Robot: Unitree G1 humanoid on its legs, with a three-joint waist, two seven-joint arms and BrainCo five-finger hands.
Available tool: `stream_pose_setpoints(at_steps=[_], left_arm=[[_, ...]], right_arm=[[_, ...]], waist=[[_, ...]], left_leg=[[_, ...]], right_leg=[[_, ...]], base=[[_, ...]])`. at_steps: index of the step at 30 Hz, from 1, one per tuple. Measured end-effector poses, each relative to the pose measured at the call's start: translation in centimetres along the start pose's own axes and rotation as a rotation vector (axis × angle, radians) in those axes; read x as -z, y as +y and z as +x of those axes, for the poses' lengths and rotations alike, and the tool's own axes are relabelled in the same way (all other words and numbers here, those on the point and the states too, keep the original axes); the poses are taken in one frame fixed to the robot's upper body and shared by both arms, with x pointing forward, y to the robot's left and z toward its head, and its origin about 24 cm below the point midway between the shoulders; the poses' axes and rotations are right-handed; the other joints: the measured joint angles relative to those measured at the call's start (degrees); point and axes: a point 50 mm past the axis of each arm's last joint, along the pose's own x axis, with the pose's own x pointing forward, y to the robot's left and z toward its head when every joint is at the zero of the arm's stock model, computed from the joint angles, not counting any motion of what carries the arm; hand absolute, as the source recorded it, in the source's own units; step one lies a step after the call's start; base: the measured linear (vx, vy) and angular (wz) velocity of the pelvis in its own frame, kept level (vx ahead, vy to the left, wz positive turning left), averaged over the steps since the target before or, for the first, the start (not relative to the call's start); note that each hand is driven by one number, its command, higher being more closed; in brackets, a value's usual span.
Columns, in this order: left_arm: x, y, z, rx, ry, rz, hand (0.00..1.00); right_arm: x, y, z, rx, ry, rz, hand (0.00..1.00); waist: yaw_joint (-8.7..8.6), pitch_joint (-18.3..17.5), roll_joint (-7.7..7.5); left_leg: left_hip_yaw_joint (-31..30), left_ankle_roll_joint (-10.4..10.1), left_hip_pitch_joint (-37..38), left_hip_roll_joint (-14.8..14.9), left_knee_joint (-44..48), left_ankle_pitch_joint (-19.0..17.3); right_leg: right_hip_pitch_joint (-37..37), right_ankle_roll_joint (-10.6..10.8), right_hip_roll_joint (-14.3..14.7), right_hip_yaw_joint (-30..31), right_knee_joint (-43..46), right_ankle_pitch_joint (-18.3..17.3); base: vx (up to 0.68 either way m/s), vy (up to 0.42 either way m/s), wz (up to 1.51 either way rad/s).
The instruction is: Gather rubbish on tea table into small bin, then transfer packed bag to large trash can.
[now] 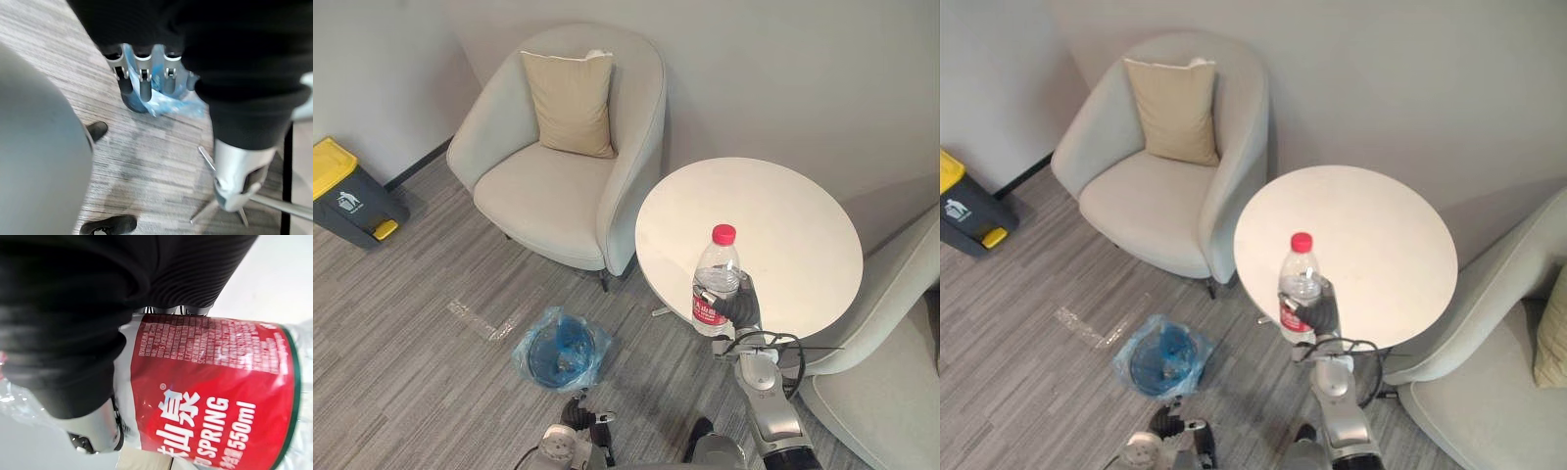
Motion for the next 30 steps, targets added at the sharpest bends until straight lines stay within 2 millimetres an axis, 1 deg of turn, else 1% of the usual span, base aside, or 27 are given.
stream_pose_setpoints(at_steps=[1, 2, 3, 4, 6, 7, 9, 10, 11, 12, 13, 15, 16, 17, 18, 19, 20, 21, 22, 23, 24, 26, 27, 28, 30], left_arm=[[-0.1, 0.0, 0.0, -0.002, -0.002, -0.003, 0.0], [-0.5, 0.1, 0.1, -0.006, -0.017, -0.005, 0.0], [-0.5, 0.1, 0.1, -0.007, -0.018, -0.006, 0.0], [-0.5, 0.2, 0.2, -0.01, -0.015, -0.008, 0.0], [-0.5, 0.3, 0.2, -0.011, -0.013, -0.008, 0.0], [-0.6, 0.5, 0.2, -0.023, -0.018, -0.024, 0.0], [-0.9, 0.6, 0.2, -0.026, -0.028, -0.027, 0.0], [-1.2, 0.7, 0.3, -0.029, -0.04, -0.033, 0.0], [-1.4, 0.7, 0.3, -0.03, -0.046, -0.035, 0.0], [-1.8, 0.7, 0.3, -0.031, -0.06, -0.038, 0.0], [-1.8, 0.7, 0.3, -0.031, -0.06, -0.037, 0.0], [-1.7, 0.7, 0.3, -0.03, -0.06, -0.035, 0.0], [-1.8, 0.6, 0.3, -0.029, -0.061, -0.035, 0.0], [-2.0, 0.6, 0.4, -0.028, -0.07, -0.029, 0.0], [-2.2, 0.7, 0.5, -0.026, -0.07, -0.025, 0.0], [-2.1, 0.6, 0.5, -0.025, -0.065, -0.023, 0.0], [-2.0, 0.3, 0.5, -0.013, -0.059, -0.013, 0.0], [-2.0, 0.2, 0.5, -0.006, -0.061, 0.005, 0.0], [-2.0, 0.3, 0.5, -0.008, -0.061, 0.005, 0.0], [-1.9, 0.2, 0.4, -0.006, -0.057, 0.004, 0.0], [-1.8, 0.4, 0.4, -0.011, -0.053, 0.007, 0.0], [-1.5, 0.7, 0.4, -0.016, -0.042, 0.014, 0.0], [-1.1, 0.9, 0.4, -0.019, -0.029, 0.02, 0.0], [-1.1, 0.8, 0.4, -0.018, -0.028, 0.019, 0.0], [-1.0, 0.8, 0.4, -0.017, -0.025, 0.022, 0.0]], right_arm=[[0.1, -0.3, 0.0, 0.009, 0.004, -0.004, 1.0], [0.2, -0.7, -0.1, 0.022, 0.011, -0.01, 1.0], [0.3, -0.7, -0.1, 0.02, 0.013, -0.011, 1.0], [0.3, -0.6, -0.1, 0.018, 0.018, -0.012, 1.0], [0.5, -0.6, -0.3, 0.02, 0.036, -0.011, 1.0], [0.4, -0.6, -0.6, 0.02, 0.031, -0.004, 1.0], [0.1, -0.5, -0.5, 0.019, 0.019, 0.001, 1.0], [0.0, -0.6, -0.5, 0.017, 0.014, 0.003, 1.0], [0.0, -0.5, -0.5, 0.016, 0.014, 0.006, 1.0], [0.0, -0.5, -0.6, 0.011, 0.017, 0.007, 1.0], [0.1, -0.5, -0.6, 0.011, 0.02, 0.007, 1.0], [0.6, -0.8, -1.2, 0.014, 0.044, -0.002, 1.0], [0.6, -0.9, -1.2, 0.014, 0.045, -0.006, 1.0], [0.7, -1.0, -1.1, 0.019, 0.049, -0.008, 1.0], [0.8, -1.1, -1.1, 0.024, 0.053, -0.01, 1.0], [0.8, -1.2, -1.0, 0.028, 0.052, -0.011, 1.0], [1.0, -1.6, -1.0, 0.043, 0.058, -0.015, 1.0], [1.1, -2.0, -1.0, 0.064, 0.064, -0.019, 1.0], [1.0, -2.2, -0.9, 0.072, 0.062, -0.02, 1.0], [1.1, -2.3, -0.9, 0.078, 0.063, -0.022, 1.0], [0.9, -2.0, -0.6, 0.069, 0.052, -0.019, 1.0], [0.6, -1.2, 0.1, 0.044, 0.039, -0.01, 1.0], [0.7, -0.8, 0.5, 0.035, 0.039, -0.006, 1.0], [0.8, -0.6, 0.7, 0.029, 0.044, -0.006, 1.0], [0.9, -0.3, 0.8, 0.017, 0.049, -0.008, 1.0]], waist=[[-0.25, -0.1, -0.14], [-0.23, 0.1, 0.37], [-0.08, 0.2, 0.29], [-0.08, 0.3, 0.41], [-0.12, 0.3, 0.29], [0.59, -0.1, -0.43], [1.41, -0.1, -0.5], [1.69, 0.0, -0.64], [2.01, 0.0, -0.71], [2.75, 0.0, -0.73], [2.66, 0.1, -0.72], [2.38, 0.0, -0.88], [2.33, 0.0, -0.84], [2.32, 0.0, -0.95], [2.57, 0.0, -1.25], [2.26, 0.0, -1.26], [1.7, 0.0, -1.3], [1.77, 0.0, -1.27], [1.85, 0.0, -1.36], [1.88, -0.1, -1.34], [2.5, -0.1, -1.34], [2.58, -0.3, -1.85], [2.5, -0.5, -2.11], [2.72, -0.5, -2.07], [2.89, -0.2, -2.56]], left_leg=[[-0.3, 0.6, -0.8, -0.4, 1.2, 0.1], [-2.0, 0.9, -3.2, -0.6, 4.4, -0.2], [-3.2, 0.8, -3.7, -1.3, 4.7, -0.3], [-4.5, 0.6, -3.9, -2.0, 4.6, 0.2], [-6.8, 0.6, -4.2, -2.3, 5.5, -0.1], [-9.3, 0.6, -4.6, -2.0, 5.7, -0.2], [-9.4, 0.6, -5.4, -1.8, 6.2, -0.3], [-6.6, 2.6, -7.8, -1.7, 10.3, -2.7], [-5.8, 3.0, -8.5, -1.6, 11.9, -3.6], [-1.8, 4.2, -10.8, -1.5, 17.7, -6.0], [-0.8, 4.5, -10.9, -1.5, 18.6, -6.2], [3.4, 4.8, -11.6, -2.0, 20.5, -6.3], [4.3, 5.6, -11.7, -2.0, 19.9, -6.9], [7.6, 7.7, -11.5, -1.5, 18.7, -9.3], [14.2, 7.9, -11.3, 0.2, 18.7, -11.6], [16.7, 8.1, -11.0, 0.6, 18.5, -11.6], [19.7, 9.1, -9.9, 0.8, 17.6, -9.0], [17.9, 9.2, -8.7, -0.7, 16.3, -7.5], [17.3, 9.4, -8.3, -1.2, 15.6, -7.2], [15.9, 9.7, -7.2, -1.9, 14.0, -6.5], [15.6, 9.8, -5.9, -2.3, 12.4, -5.9], [15.5, 9.9, -4.5, -3.7, 10.2, -5.0], [15.5, 9.7, -3.3, -5.0, 8.5, -4.5], [15.6, 9.6, -2.3, -5.7, 6.8, -4.0], [16.2, 9.1, -1.4, -7.1, 4.6, -4.0]], right_leg=[[-0.4, -0.2, 0.6, 1.4, 0.5, -0.2], [-1.2, -0.6, 1.9, 4.6, 2.7, -1.6], [-1.4, -0.6, 2.3, 5.8, 3.3, -1.6], [-0.5, -1.0, 2.0, 5.1, 3.6, -0.8], [1.3, -1.0, 2.0, 3.6, 3.4, -0.5], [2.9, -0.9, 2.1, 2.3, 1.8, -0.2], [3.4, -0.8, 2.2, 1.7, 0.7, 0.5], [4.8, -0.9, 2.2, -0.3, -1.5, 1.2], [5.2, -0.9, 2.1, -0.7, -1.9, 1.2], [7.2, -0.9, 2.1, -1.4, -2.8, 1.2], [7.9, -0.9, 2.1, -1.8, -3.2, 1.2], [10.3, -0.9, 1.5, -4.3, -4.1, 1.2], [10.5, -0.9, 1.5, -4.9, -4.2, 1.2], [10.5, -0.9, 1.2, -6.5, -4.3, 1.1], [10.5, -0.8, 0.5, -8.1, -4.3, 1.2], [10.7, -0.8, 0.1, -8.8, -4.3, 1.2], [11.7, -0.8, -0.5, -10.3, -4.2, 1.1], [12.2, -0.8, -0.8, -11.1, -3.2, 1.1], [12.3, -0.8, -1.0, -11.2, -2.5, 1.2], [12.0, -0.3, -1.4, -10.6, -2.3, 0.3], [11.8, -0.4, -1.4, -9.5, -3.5, 0.2], [10.4, -0.7, -2.4, -8.5, -4.8, 2.0], [9.9, 0.8, -3.9, -8.1, -3.0, 1.0], [9.5, 1.1, -4.6, -7.8, -1.9, 0.3], [8.0, 1.5, -6.1, -6.9, 0.7, -1.8]], base=[[0.07, -0.072, 1.11], [0.08, -0.069, 0.68], [0.1, -0.075, 0.68], [0.14, -0.034, 0.72], [0.18, -0.011, 0.93], [0.13, 0.007, 0.84], [0.08, 0.038, 0.64], [0.04, 0.048, 0.54], [0.06, 0.061, 0.65], [0.06, 0.048, 0.35], [0.07, 0.05, 0.55], [0.04, 0.069, 0.81], [0.0, 0.106, 0.82], [0.0, 0.073, 0.7], [0.02, 0.065, 0.72], [0.07, 0.056, 0.91], [0.12, 0.078, 1.02], [0.14, 0.09, 0.95], [0.12, 0.092, 0.78], [0.08, 0.092, 0.46], [0.03, 0.085, 0.36], [-0.01, 0.045, 0.11], [-0.01, 0.04, -0.02], [-0.02, 0.045, -0.1], [-0.02, 0.034, -0.19]])
